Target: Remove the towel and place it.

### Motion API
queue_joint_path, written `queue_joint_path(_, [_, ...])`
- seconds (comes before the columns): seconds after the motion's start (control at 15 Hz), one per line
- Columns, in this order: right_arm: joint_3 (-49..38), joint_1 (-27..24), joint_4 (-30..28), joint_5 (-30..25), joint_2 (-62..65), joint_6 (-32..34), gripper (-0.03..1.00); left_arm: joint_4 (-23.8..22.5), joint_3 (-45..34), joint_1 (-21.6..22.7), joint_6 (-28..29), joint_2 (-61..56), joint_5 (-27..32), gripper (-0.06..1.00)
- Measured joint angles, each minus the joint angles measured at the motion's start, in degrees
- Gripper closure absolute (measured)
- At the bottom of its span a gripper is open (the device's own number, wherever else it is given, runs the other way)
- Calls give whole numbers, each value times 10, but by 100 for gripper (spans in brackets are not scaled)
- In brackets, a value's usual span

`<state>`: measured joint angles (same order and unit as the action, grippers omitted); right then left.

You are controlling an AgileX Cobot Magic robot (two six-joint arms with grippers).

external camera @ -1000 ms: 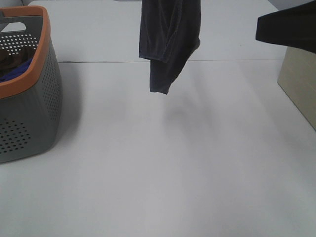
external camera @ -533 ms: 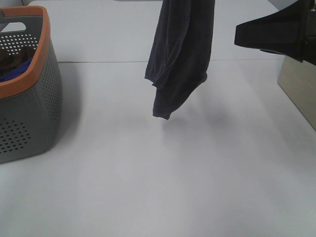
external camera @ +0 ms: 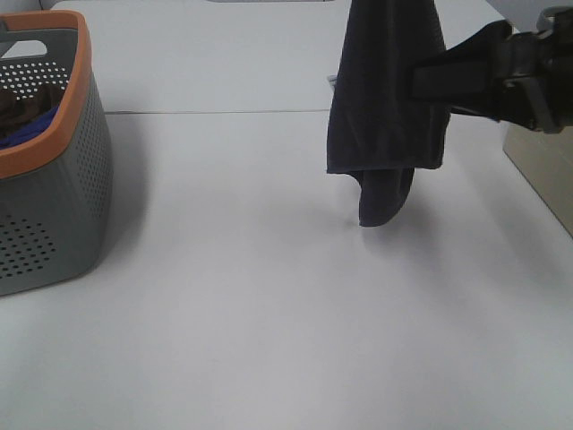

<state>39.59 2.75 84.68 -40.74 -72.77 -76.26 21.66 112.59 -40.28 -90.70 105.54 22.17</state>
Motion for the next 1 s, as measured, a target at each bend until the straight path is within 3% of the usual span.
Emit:
queue_joint_path(0.07, [18, 55, 0, 89, -38, -14, 18, 0, 2, 0, 0, 9, -1, 94])
queue_joint_path(0.2, [37, 74, 1, 138, -72, -18, 19, -1, 2, 0, 0, 11, -1, 94])
queue_joint_path(0.33, [40, 77, -3, 138, -87, -22, 24, -4, 2, 0, 0, 11, -2, 94])
queue_joint_path(0.73, [40, 78, -92, 118, -89, 7, 46, -14, 2, 0, 0, 11, -2, 94])
queue_joint_path(1.0, [40, 78, -139, 107, -89, 60, 75, -15, 2, 0, 0, 11, -2, 94])
